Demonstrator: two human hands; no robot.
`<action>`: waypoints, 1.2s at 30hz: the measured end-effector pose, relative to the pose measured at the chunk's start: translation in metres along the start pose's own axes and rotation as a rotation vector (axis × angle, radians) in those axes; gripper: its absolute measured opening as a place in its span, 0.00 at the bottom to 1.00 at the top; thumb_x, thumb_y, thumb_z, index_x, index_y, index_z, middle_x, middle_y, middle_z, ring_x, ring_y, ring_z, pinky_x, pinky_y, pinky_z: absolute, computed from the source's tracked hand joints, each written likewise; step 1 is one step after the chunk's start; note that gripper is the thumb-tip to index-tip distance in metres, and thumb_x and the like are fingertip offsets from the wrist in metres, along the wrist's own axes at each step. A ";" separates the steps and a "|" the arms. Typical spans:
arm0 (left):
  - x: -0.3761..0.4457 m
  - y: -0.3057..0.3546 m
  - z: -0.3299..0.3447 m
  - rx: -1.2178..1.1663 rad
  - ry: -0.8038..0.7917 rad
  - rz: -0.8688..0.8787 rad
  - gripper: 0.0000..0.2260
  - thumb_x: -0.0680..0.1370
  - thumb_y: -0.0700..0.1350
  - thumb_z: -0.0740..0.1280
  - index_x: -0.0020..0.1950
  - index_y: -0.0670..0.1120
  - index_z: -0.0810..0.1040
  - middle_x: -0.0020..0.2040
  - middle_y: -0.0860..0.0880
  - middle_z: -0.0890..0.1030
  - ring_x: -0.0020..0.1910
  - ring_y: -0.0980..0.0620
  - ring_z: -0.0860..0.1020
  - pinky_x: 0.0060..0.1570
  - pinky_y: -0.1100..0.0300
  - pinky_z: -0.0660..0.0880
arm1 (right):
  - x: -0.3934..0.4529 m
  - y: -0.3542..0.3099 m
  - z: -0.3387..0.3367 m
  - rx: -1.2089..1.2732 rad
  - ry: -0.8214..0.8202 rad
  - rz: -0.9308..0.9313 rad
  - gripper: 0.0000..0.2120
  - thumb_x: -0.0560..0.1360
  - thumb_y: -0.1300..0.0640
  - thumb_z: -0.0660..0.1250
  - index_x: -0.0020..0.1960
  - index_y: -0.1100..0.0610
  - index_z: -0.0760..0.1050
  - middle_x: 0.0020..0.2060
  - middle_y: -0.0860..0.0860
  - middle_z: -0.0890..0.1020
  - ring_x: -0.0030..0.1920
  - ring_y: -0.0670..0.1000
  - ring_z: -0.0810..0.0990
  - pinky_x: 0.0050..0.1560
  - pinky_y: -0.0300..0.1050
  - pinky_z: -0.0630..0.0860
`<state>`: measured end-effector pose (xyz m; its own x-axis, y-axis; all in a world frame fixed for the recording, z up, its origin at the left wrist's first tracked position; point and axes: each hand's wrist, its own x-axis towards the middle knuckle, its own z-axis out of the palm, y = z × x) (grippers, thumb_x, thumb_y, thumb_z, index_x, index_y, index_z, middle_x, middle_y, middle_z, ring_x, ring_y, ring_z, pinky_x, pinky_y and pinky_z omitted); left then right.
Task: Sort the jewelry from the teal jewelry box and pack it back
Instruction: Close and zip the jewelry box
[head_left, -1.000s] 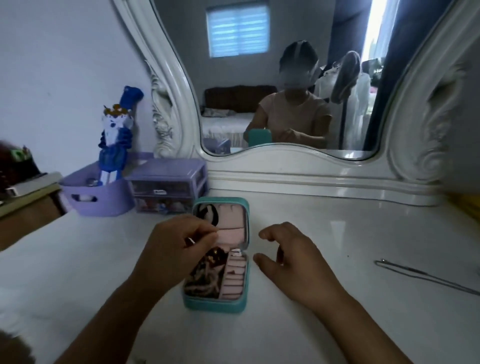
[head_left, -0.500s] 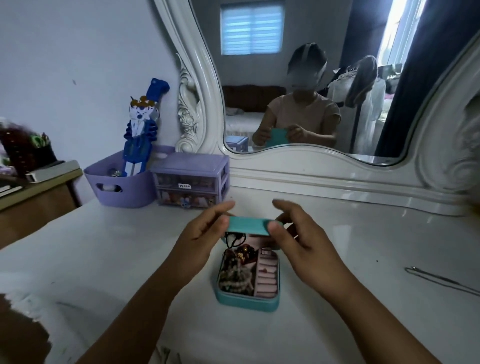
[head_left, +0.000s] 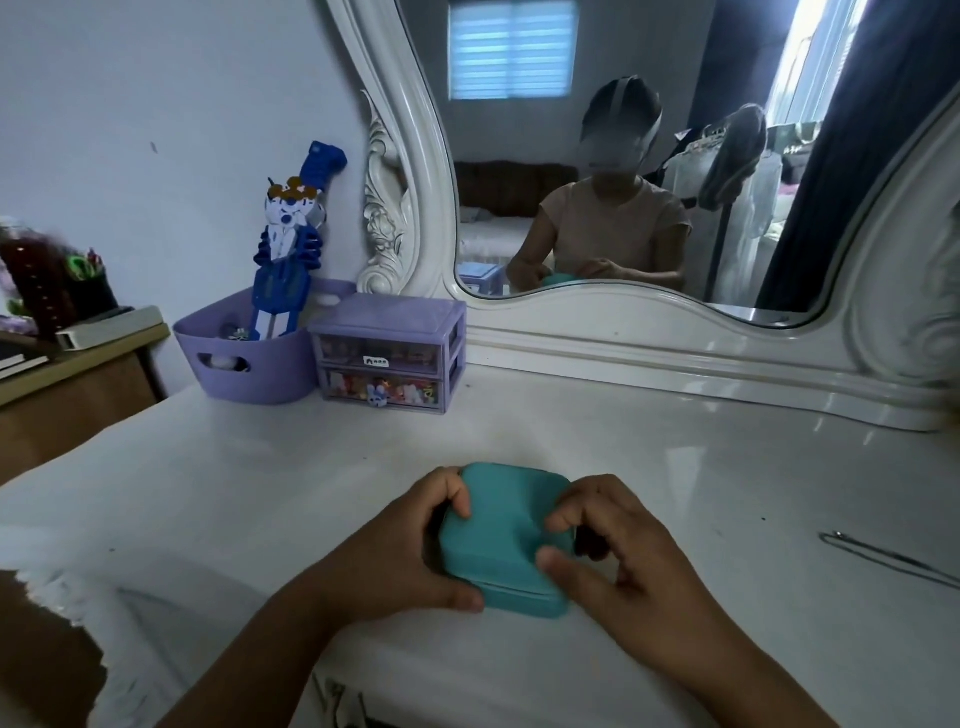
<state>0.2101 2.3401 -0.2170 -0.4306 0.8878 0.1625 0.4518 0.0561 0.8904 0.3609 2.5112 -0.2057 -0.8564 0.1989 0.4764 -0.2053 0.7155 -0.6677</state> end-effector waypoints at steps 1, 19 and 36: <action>0.003 0.000 0.002 0.033 0.009 -0.003 0.26 0.60 0.41 0.79 0.46 0.55 0.65 0.61 0.53 0.72 0.58 0.48 0.74 0.51 0.45 0.77 | 0.001 0.001 -0.004 0.022 0.043 0.041 0.07 0.72 0.46 0.63 0.44 0.48 0.74 0.43 0.44 0.75 0.43 0.47 0.76 0.42 0.30 0.69; 0.080 0.022 0.061 0.094 -0.307 0.009 0.40 0.61 0.40 0.79 0.63 0.63 0.60 0.64 0.54 0.68 0.63 0.56 0.71 0.62 0.55 0.71 | 0.020 0.073 -0.096 -0.010 -0.307 0.518 0.15 0.73 0.70 0.59 0.45 0.55 0.81 0.37 0.48 0.83 0.37 0.44 0.77 0.42 0.38 0.73; 0.079 0.018 0.074 0.133 -0.189 0.021 0.39 0.60 0.45 0.78 0.62 0.65 0.60 0.61 0.57 0.69 0.59 0.58 0.72 0.58 0.59 0.73 | -0.041 0.013 -0.097 -0.537 -0.345 0.282 0.09 0.76 0.51 0.60 0.49 0.50 0.78 0.46 0.45 0.79 0.48 0.44 0.77 0.50 0.39 0.72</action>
<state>0.2419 2.4450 -0.2193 -0.2717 0.9585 0.0868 0.5632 0.0852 0.8219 0.4394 2.5769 -0.1790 -0.9624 0.2652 0.0582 0.2335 0.9177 -0.3213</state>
